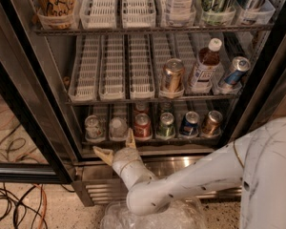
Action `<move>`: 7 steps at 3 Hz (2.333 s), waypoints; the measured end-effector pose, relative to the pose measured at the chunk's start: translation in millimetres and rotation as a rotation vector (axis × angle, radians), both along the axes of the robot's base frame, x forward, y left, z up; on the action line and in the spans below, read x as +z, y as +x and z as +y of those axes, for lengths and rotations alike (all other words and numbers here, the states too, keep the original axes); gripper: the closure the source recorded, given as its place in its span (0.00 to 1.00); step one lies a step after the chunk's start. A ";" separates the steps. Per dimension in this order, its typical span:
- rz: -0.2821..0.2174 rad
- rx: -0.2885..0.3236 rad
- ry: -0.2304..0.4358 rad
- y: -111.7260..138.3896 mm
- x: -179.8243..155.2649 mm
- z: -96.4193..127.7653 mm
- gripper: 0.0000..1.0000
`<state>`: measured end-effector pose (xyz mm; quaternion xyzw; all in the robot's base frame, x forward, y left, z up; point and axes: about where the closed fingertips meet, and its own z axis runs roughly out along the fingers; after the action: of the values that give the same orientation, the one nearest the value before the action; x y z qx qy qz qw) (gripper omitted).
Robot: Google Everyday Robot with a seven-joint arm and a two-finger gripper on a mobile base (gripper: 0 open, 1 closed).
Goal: Pick water bottle from bottom shelf of fridge
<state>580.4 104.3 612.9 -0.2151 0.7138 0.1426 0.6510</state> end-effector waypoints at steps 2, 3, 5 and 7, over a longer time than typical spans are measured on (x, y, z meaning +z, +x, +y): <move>-0.002 -0.023 0.000 6.1 -0.2 -3.2 0.26; -0.006 -0.046 -0.003 13.8 0.8 -7.9 0.23; -0.012 -0.097 -0.010 41.6 3.5 -17.9 0.28; -0.009 -0.089 -0.017 62.7 6.0 -16.6 0.27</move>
Offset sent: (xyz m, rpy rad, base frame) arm 0.0114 -0.0084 -0.0017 -0.0017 -0.0030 -0.0467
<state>643.2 87.8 618.8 -0.1893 0.7209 0.1065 0.6581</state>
